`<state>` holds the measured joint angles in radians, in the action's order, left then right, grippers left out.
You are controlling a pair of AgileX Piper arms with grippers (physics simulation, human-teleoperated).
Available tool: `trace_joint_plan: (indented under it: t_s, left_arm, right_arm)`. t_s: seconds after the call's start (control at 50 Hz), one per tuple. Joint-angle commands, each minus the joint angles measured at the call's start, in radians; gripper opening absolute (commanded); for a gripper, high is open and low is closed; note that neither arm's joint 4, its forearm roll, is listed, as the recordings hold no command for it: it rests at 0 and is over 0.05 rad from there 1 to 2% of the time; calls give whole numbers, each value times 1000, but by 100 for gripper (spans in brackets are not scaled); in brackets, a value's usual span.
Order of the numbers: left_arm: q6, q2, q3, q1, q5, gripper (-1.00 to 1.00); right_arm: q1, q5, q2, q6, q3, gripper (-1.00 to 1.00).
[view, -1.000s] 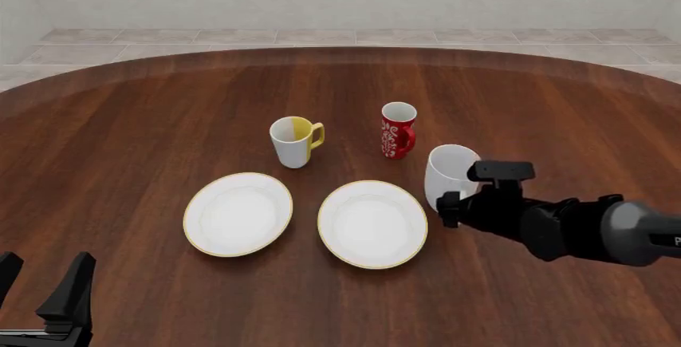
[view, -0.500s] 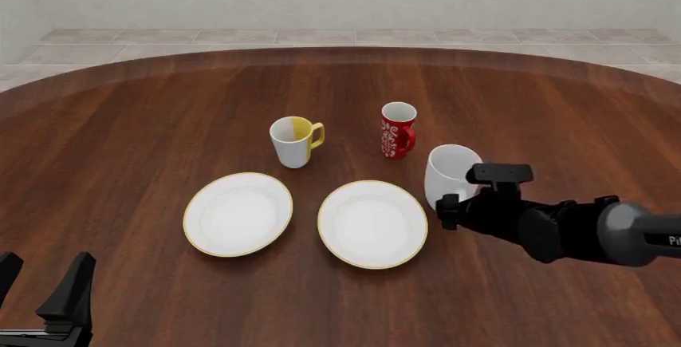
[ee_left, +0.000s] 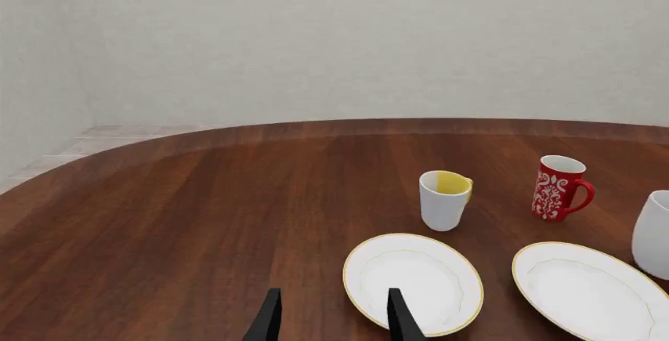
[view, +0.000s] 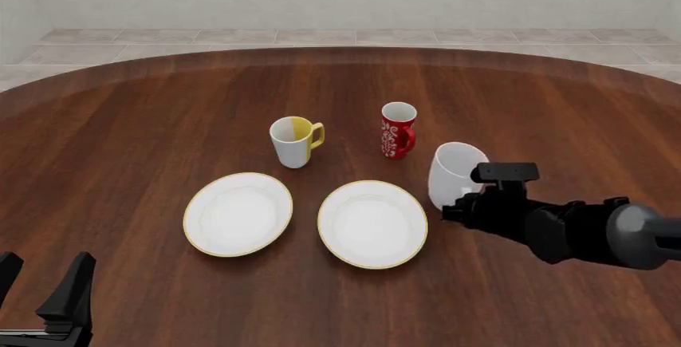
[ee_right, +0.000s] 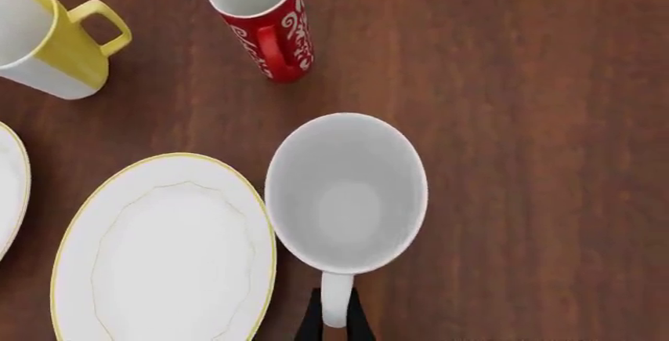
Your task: Put the white mug on the left plate.
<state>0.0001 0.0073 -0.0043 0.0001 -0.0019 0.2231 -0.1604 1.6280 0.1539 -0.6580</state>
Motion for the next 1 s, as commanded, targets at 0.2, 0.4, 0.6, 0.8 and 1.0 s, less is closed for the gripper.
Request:
trace_joint_plan:
  t_s: [0.2, 0.4, 0.6, 0.8, 1.0]
  left_arm:
    - [0, 0, 0, 0, 0, 100]
    - [0, 0, 0, 0, 0, 100]
    - [0, 0, 0, 0, 0, 100]
    - [0, 0, 0, 0, 0, 100]
    - [0, 0, 0, 0, 0, 100]
  right_arm:
    - [-16, 29, -68, -51, -1, -100]
    - [-11, 88, -137, -91, -29, -100]
    - [2, 142, -192, -105, -72, -100]
    - [27, 173, -195, -110, -118, -100]
    - [71, 214, -181, -116, -183, -100]
